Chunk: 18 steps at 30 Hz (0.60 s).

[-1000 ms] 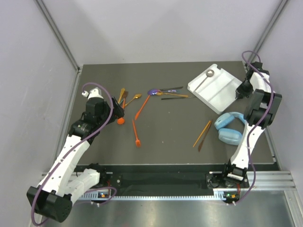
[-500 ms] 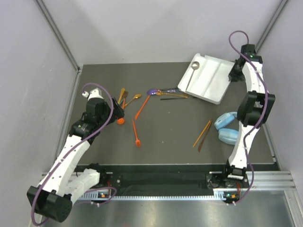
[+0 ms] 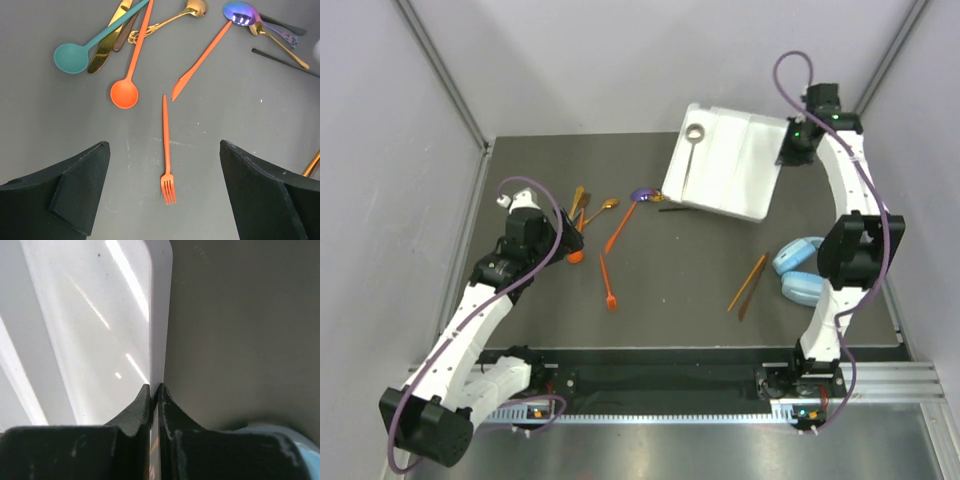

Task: Sort the eating utensils into containers
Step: Pick up the drawer from the center of the board.

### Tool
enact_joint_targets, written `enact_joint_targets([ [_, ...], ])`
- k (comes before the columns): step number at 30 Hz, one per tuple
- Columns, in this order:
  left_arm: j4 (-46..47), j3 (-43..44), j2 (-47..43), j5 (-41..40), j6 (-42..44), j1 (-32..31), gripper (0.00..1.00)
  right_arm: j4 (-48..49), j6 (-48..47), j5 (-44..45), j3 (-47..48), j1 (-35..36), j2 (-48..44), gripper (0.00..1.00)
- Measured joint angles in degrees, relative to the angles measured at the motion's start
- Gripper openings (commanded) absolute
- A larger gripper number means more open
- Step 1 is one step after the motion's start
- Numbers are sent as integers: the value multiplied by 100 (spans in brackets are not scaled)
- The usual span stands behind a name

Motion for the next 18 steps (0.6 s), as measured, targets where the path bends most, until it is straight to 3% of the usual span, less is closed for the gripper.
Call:
enact_joint_targets([
  [10,157,-2,271,-7,9,0,95,474,-267,-319,-2793,1683,-990,0],
  [18,166,-9,219,-48,24,0,95,1016,-184,-271,-3930,1779,-1272,0],
])
